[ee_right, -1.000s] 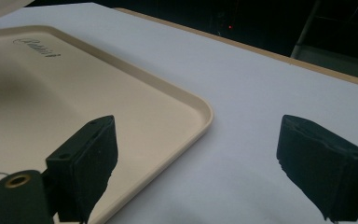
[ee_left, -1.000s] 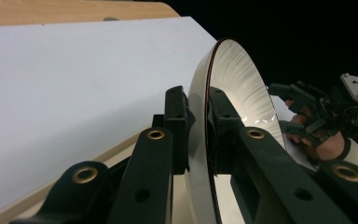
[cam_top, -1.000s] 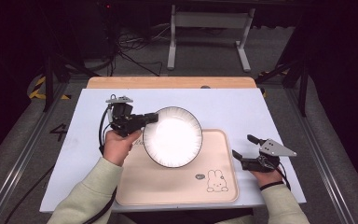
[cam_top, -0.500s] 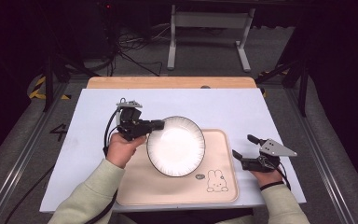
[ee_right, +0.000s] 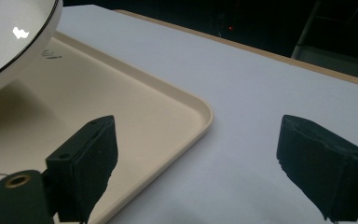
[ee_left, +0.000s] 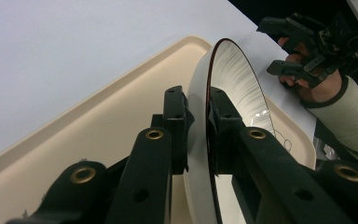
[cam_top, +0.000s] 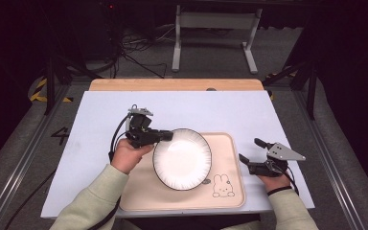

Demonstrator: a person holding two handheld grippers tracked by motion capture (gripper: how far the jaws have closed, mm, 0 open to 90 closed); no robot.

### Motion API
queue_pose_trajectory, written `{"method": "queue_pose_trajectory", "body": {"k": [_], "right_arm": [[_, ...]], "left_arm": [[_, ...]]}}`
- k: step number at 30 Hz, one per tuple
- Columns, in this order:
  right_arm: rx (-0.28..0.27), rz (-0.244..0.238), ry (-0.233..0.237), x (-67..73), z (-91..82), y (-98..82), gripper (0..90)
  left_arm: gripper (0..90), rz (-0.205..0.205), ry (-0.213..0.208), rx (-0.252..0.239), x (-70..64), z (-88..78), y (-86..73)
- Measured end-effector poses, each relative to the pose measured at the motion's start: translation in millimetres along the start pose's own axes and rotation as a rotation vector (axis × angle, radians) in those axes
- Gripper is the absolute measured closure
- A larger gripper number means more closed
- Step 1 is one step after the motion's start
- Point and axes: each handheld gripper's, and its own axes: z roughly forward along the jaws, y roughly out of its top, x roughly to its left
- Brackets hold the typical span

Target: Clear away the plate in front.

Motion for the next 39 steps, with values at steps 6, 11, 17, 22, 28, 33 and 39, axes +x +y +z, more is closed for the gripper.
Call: {"method": "queue_pose_trajectory", "body": {"k": [6,11,17,22,28,33,39], "right_arm": [[0.001,-0.001,0.0,0.1,0.1,0.0,12.9],[0.001,-0.002,0.0,0.2,0.1,0.0,12.9],[0.001,-0.002,0.001,0.2,0.1,0.0,12.9],[0.0,-0.002,0.001,0.3,0.2,0.0,12.9],[0.0,-0.003,0.001,0.4,0.3,0.0,12.9],[0.0,-0.003,0.001,0.4,0.3,0.0,12.9],[0.001,-0.004,0.001,0.5,0.3,0.1,12.9]], "left_arm": [[80.3,0.001,-0.019,0.025,-0.4,5.4,-1.4],[80.3,-0.002,-0.038,0.051,-0.4,10.9,-2.3],[80.2,-0.019,-0.05,0.061,3.1,15.3,-3.8],[80.1,-0.019,-0.044,0.072,5.5,19.4,-4.9],[80.3,-0.027,-0.035,0.083,8.3,23.8,-6.3],[80.7,-0.029,-0.024,0.09,10.6,25.8,-6.5],[81.2,-0.021,-0.028,0.099,15.8,27.2,-7.9]]}}
